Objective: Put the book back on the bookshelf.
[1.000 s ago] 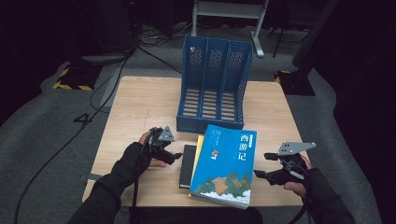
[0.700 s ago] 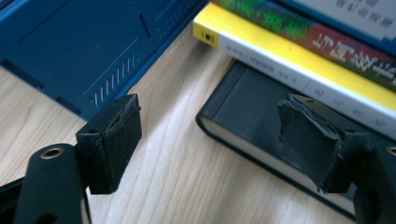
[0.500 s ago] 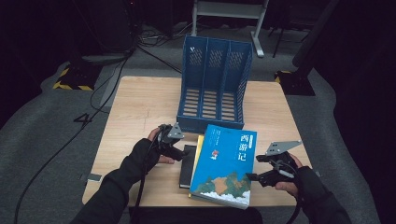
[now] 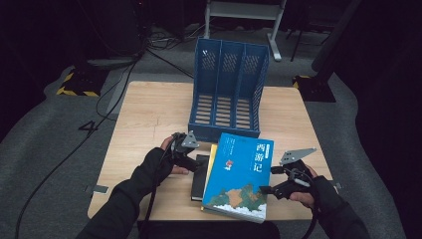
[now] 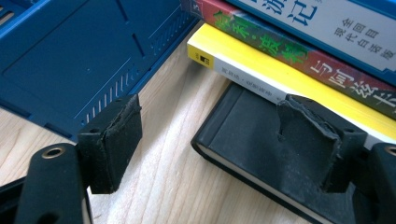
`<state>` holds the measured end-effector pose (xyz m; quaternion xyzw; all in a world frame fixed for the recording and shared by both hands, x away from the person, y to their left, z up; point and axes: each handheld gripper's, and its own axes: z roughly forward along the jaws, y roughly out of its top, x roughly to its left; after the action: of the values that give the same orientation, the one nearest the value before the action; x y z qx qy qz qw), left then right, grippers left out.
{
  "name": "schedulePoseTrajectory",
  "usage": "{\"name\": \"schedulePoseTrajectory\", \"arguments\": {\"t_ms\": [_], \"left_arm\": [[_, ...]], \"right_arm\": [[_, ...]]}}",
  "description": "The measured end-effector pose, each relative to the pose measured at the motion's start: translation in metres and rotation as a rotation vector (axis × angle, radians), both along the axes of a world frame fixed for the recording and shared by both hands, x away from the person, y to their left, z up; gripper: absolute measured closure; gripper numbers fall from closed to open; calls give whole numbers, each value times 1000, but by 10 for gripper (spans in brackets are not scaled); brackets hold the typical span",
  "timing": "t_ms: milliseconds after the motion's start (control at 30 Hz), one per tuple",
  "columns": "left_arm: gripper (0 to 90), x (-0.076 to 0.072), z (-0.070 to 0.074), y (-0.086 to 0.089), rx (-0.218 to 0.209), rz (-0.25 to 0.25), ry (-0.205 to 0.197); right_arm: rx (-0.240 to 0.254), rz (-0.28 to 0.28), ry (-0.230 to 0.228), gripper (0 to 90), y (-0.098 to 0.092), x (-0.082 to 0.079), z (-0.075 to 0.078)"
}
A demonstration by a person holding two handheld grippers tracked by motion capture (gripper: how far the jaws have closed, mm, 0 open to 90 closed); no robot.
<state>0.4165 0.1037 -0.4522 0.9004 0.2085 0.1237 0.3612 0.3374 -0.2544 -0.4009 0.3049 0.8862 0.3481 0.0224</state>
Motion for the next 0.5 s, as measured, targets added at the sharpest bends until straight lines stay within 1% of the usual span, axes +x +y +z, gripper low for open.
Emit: {"name": "schedulePoseTrajectory", "arguments": {"t_ms": [67, 133, 167, 300, 367, 433, 500], "left_arm": [[220, 0, 1, -2, 0, -6, -3], [220, 0, 1, -3, -11, -6, -4], [220, 0, 1, -4, -8, -12, -6], [220, 0, -1, -7, -7, -21, 4], [220, 0, -1, -7, -9, -25, 9], [220, 1, -1, -7, -20, -18, 8], [220, 2, -1, -8, -22, -21, 9]], "right_arm": [[2, 4, -8, 148, 0, 0, 1], [10, 8, -14, 151, -1, 0, 1], [16, 10, -19, 152, -1, -1, 1], [39, 24, -40, 157, -3, -1, 4], [46, 27, -43, 185, -3, 1, 4], [74, 25, -42, 224, -2, 5, 4], [82, 38, -42, 242, 2, 12, 5]]}}
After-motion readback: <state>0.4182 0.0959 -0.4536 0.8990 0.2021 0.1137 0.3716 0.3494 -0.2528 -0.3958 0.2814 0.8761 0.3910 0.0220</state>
